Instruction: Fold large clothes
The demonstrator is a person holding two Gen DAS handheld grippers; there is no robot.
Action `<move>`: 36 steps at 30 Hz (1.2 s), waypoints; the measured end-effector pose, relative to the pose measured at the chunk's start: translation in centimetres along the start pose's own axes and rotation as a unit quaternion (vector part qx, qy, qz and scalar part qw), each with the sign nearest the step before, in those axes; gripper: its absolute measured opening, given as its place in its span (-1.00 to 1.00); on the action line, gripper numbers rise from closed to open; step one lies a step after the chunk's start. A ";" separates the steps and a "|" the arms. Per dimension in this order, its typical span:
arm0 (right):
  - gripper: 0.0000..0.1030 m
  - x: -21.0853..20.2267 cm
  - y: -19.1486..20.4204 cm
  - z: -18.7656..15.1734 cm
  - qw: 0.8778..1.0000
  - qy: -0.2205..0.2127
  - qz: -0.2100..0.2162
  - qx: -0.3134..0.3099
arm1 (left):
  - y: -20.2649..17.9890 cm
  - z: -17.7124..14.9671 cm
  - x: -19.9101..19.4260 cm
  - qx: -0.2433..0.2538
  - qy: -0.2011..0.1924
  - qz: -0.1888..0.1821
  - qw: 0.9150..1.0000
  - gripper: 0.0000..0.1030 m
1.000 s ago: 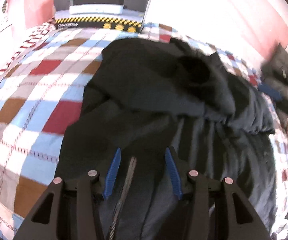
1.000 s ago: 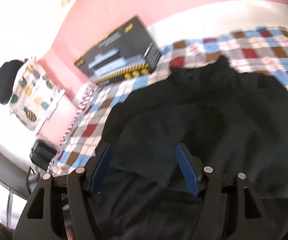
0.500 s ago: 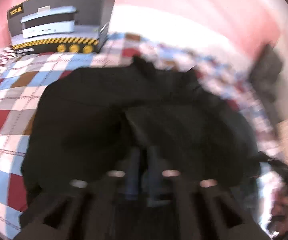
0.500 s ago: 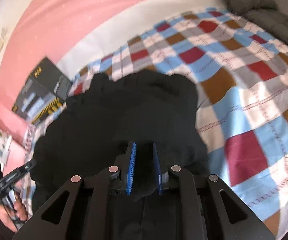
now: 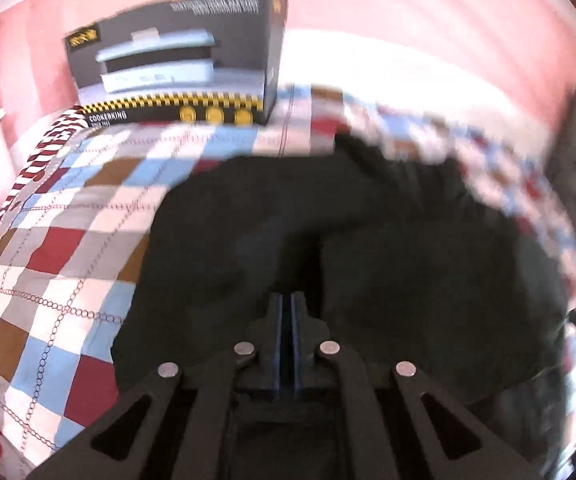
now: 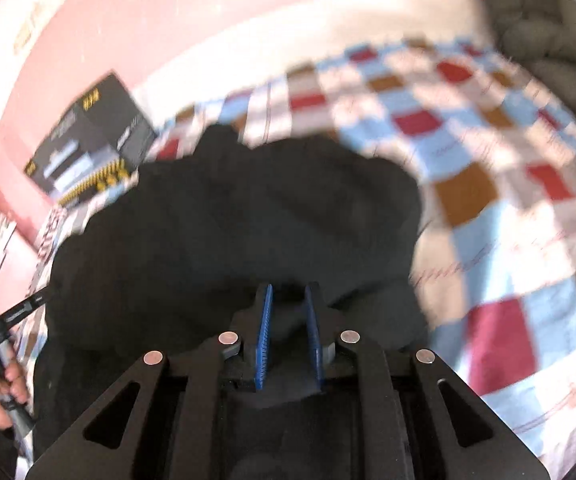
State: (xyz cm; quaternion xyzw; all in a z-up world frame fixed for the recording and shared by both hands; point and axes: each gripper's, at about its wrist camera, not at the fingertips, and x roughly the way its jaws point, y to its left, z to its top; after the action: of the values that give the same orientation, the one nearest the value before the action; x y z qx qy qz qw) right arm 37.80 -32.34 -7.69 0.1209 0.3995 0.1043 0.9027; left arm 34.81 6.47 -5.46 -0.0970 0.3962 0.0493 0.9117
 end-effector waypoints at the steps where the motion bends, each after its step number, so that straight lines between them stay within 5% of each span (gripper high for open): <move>1: -0.67 0.0 0.0 0.7 1.000 -0.005 -0.003 -0.002 | -0.5 0.5 -0.6 -0.001 -0.011 -0.014 1.000 -0.92; 5: -0.67 2.3 1.2 2.9 1.000 -0.002 -0.013 -0.028 | -5.6 1.6 -0.2 0.074 -0.035 -0.047 0.995 -0.90; 10: -0.68 8.3 -0.6 3.1 0.997 0.057 -0.042 -0.023 | -7.6 0.3 7.7 0.118 0.035 -0.013 0.992 -0.84; 13: -0.72 8.3 -1.1 3.1 0.997 0.059 -0.034 -0.020 | -7.7 0.1 8.5 0.142 0.019 0.006 0.990 -0.84; 19: -0.67 2.0 -0.6 1.5 0.999 0.013 -0.033 -0.028 | -4.9 -0.5 4.4 0.108 -0.006 0.003 0.994 -0.84; 24: -0.67 3.2 -1.7 -1.9 0.996 0.071 -0.044 -0.041 | -1.9 -2.9 6.8 0.079 0.057 0.015 0.995 -0.84; 32: -0.65 -2.7 0.4 -2.2 0.997 0.038 -0.045 -0.044 | -2.5 -3.4 -1.4 0.073 0.022 -0.004 0.997 -0.84; 36: -0.24 -7.8 2.1 -4.4 0.998 0.009 -0.035 -0.047 | -2.2 -5.9 -6.8 0.076 0.010 -0.025 0.997 -0.84</move>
State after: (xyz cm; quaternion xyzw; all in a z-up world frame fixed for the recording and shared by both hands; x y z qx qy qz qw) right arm 29.15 -31.98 -4.51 0.0629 0.4066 0.0924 0.9067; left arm 26.35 3.02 -4.12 -0.0375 0.4052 -0.0051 0.9134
